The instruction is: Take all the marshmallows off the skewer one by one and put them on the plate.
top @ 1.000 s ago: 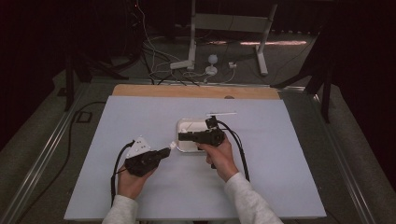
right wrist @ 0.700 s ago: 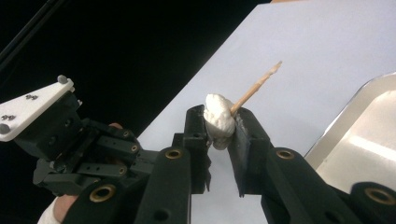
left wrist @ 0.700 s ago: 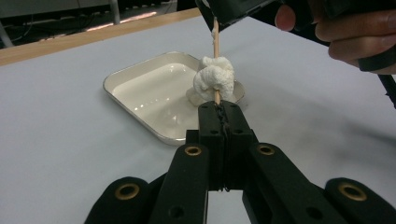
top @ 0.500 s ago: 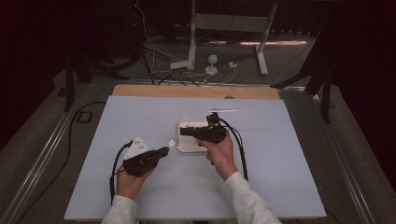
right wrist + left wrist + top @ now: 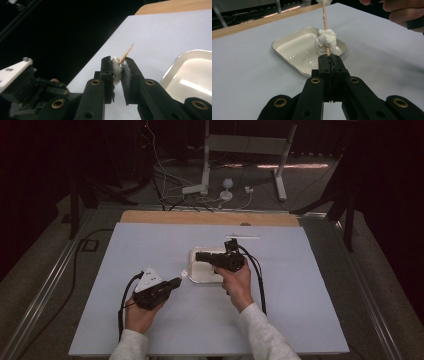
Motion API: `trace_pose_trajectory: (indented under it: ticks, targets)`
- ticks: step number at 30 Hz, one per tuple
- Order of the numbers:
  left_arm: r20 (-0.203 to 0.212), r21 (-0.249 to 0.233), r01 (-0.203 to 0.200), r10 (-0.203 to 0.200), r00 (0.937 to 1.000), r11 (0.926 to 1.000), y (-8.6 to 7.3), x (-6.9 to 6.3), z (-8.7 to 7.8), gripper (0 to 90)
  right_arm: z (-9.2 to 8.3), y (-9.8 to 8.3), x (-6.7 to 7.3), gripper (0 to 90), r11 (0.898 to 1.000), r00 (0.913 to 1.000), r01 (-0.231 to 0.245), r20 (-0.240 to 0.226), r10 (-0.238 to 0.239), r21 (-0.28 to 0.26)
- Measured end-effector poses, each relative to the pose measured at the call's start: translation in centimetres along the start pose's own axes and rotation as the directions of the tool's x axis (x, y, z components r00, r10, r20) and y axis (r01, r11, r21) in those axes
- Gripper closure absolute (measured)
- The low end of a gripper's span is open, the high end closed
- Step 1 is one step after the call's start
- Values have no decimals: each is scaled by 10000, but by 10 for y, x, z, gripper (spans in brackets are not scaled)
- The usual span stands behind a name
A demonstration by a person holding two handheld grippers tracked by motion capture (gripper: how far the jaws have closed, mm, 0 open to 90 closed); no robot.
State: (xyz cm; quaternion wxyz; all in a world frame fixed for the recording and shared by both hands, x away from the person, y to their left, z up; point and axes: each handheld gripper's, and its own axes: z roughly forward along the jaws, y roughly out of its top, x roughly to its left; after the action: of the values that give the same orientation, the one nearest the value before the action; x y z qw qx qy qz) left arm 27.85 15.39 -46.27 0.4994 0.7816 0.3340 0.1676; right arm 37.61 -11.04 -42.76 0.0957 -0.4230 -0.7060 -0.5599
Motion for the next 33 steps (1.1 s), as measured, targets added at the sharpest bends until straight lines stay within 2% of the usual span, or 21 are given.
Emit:
trace_pose_trajectory:
  ticks: [4,7,9,10,11,12,13,17,23,24,25,27,28,29,33]
  targets:
    - [-48,-18,-3,3,10000,10000,0,-1,1,900,-1,-3,-2,759,9998,9998,76,-158,-73,204]
    - [55,-245,52,-51,10000,9997,2,-3,1,900,5,-6,-3,699,9982,9981,-54,-614,91,605]
    - [-19,-217,-124,124,9999,9997,3,-5,1,900,8,-8,-2,706,9976,9971,-119,-742,169,683]
    - [-23,-243,-101,100,9999,9997,2,-5,1,900,10,-10,-2,728,9969,9950,-337,-910,401,705]
    - [10,-270,-33,33,10000,9996,2,-5,2,900,10,-10,-2,728,9969,9950,-337,-910,401,705]
    - [12,-290,-33,33,10000,9996,1,-5,2,900,11,-10,-3,734,9962,9934,-456,-1015,531,746]
    - [30,-307,-33,34,10000,9995,1,-5,2,900,12,-11,-5,750,9937,9890,-769,-1197,864,821]
    - [42,-339,-70,72,10000,9994,1,-6,4,900,13,-12,-5,776,9909,9843,-938,-1406,1068,963]
    - [-123,-624,-63,56,9999,9980,1,-6,2,900,14,-14,-3,757,9888,9815,-877,-1590,1065,1209]
    - [-100,-568,-75,69,9999,9984,1,-6,3,900,15,-15,0,776,9891,9851,-776,-1434,955,1252]
    - [-136,-493,-116,110,9998,9987,0,-7,3,900,14,-14,0,796,9917,9877,-732,-1298,867,1056]
    - [-142,-483,-99,92,9999,9988,0,-7,4,900,12,-12,-1,838,9922,9835,-1048,-1409,1136,680]
    - [-142,-483,-99,92,9999,9988,0,-7,4,900,12,-12,-1,838,9922,9835,-1048,-1409,1136,680]
    - [-128,-503,-91,84,9999,9987,0,-7,4,900,9,-10,-1,851,9931,9836,-1090,-1400,1141,431]
    - [-70,-562,-17,13,10000,9984,0,-7,3,900,7,-8,1,854,9945,9862,-1026,-1285,1046,222]
